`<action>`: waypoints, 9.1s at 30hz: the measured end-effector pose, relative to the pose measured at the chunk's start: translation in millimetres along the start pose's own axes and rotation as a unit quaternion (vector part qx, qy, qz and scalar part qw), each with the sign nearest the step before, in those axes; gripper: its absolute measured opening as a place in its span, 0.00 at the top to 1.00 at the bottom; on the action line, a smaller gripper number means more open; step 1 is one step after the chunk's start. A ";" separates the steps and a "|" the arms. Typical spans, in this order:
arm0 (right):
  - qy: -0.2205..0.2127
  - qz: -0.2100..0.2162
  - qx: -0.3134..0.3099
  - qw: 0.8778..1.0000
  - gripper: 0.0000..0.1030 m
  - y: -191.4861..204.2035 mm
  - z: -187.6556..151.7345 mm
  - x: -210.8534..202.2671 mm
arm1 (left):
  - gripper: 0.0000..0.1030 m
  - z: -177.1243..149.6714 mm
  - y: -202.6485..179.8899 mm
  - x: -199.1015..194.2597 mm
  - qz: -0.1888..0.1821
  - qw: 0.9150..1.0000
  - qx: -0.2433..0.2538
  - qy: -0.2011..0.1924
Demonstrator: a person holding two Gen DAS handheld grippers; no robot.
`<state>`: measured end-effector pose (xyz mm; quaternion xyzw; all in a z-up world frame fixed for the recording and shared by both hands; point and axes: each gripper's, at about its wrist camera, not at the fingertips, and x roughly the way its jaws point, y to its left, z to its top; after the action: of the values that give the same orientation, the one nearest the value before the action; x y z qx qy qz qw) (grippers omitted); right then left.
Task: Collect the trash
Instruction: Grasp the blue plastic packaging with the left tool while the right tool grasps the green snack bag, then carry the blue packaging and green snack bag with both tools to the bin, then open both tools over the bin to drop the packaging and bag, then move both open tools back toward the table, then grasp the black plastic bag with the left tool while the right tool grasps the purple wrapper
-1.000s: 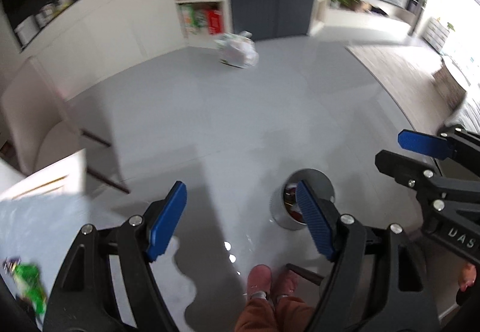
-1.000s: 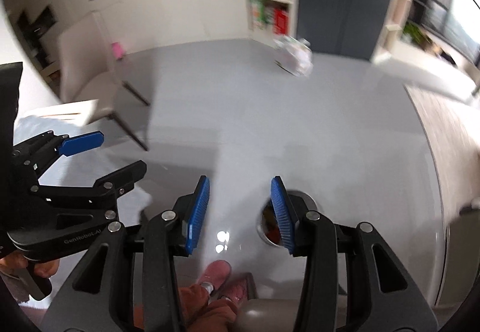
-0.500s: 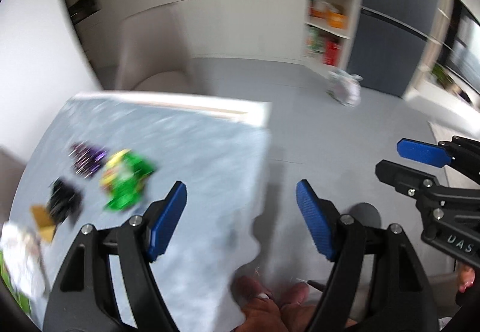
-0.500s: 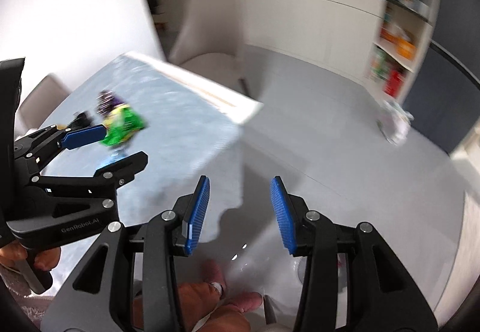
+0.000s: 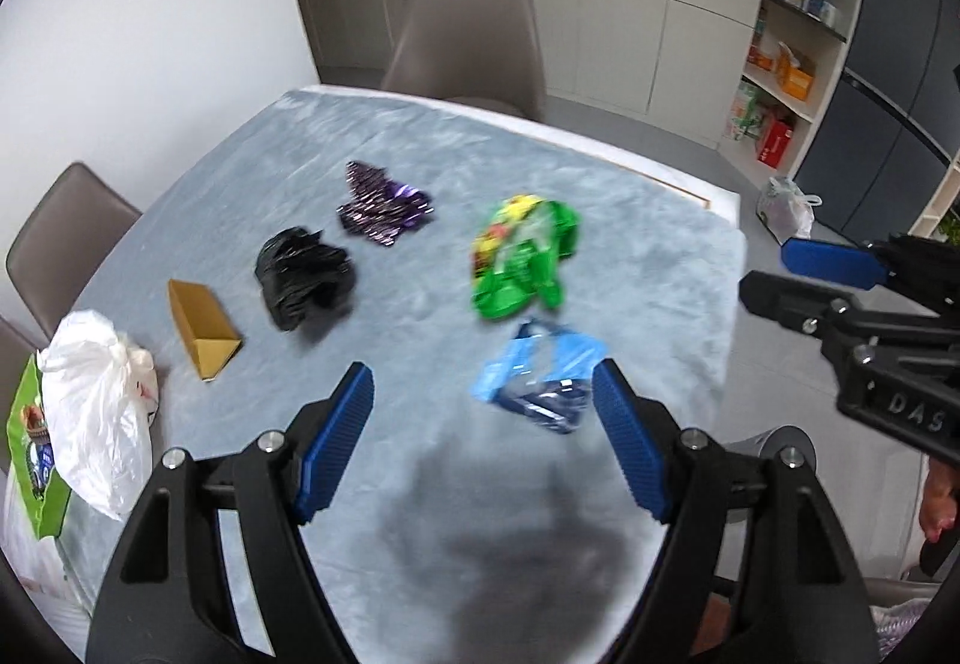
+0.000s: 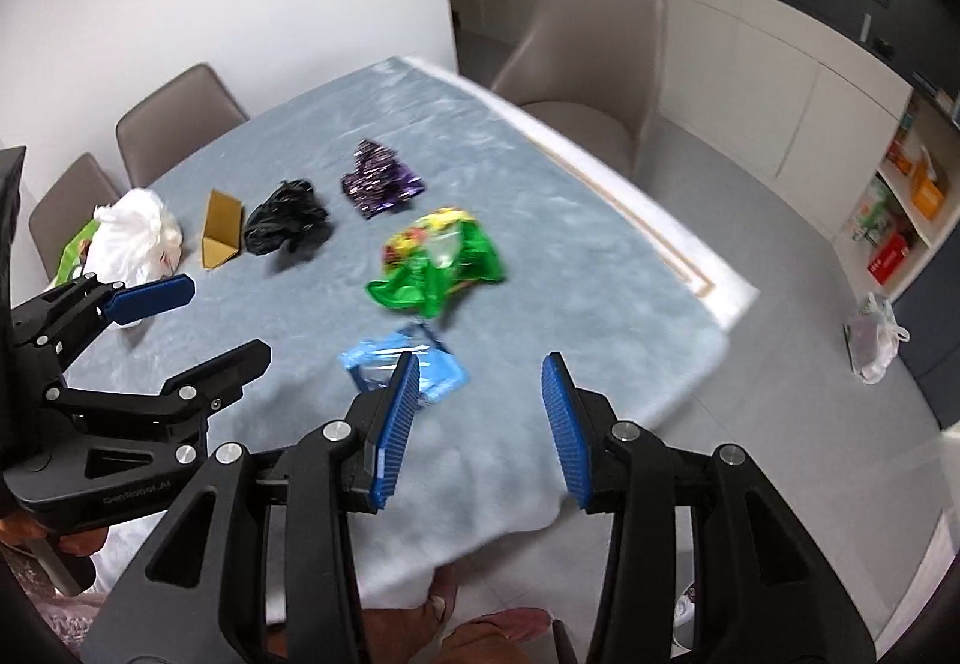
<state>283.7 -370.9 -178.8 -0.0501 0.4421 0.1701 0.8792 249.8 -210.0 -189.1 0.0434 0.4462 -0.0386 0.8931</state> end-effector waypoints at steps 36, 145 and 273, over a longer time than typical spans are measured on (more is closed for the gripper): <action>0.080 0.026 -0.052 0.995 0.60 -35.9 32.8 112.7 | 0.27 -9.9 -40.1 144.3 -0.041 0.995 0.001 0.095; 0.028 -0.263 0.377 0.887 0.51 -275.8 -264.2 -87.4 | 0.43 24.3 -359.5 89.5 -0.261 0.925 0.276 0.019; 0.082 0.146 -0.208 0.964 0.90 80.8 149.6 246.8 | 0.78 64.6 151.8 161.8 0.078 0.971 -0.222 0.034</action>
<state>505.8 -196.6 -279.4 -0.1803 0.4702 0.3800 0.7759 414.3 -71.3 -273.4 -0.1196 0.4689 0.1330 0.8650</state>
